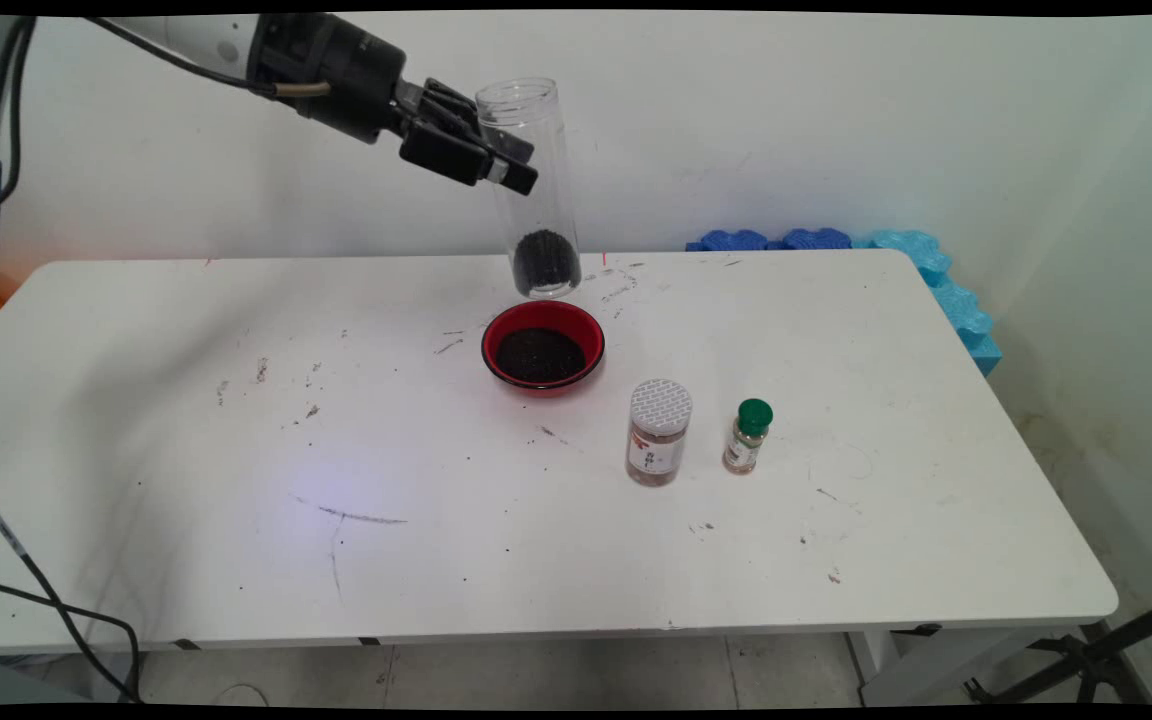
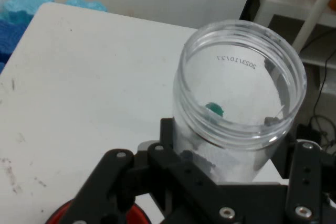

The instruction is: Place the picked object on the table

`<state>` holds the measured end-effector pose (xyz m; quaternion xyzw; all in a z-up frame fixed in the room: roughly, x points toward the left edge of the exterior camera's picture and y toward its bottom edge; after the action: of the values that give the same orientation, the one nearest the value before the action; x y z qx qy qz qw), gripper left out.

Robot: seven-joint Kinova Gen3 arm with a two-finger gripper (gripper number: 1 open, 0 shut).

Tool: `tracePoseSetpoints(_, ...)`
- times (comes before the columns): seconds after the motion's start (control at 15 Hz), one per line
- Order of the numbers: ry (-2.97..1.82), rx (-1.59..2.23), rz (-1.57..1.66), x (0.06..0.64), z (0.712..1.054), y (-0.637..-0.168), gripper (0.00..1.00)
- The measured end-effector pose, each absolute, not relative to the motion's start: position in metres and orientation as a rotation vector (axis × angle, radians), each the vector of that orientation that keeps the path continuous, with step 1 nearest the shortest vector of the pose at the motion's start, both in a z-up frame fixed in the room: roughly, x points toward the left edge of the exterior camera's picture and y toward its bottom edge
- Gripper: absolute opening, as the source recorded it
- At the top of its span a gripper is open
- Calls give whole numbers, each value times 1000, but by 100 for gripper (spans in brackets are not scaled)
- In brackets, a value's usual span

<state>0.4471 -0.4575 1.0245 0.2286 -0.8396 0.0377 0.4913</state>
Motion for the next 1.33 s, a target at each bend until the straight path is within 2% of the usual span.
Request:
tracePoseSetpoints(0.8,-2102,459,150,439,1041,-438,0)
tracePoseSetpoints(1.33,-2119,445,194,436,1032,-417,0)
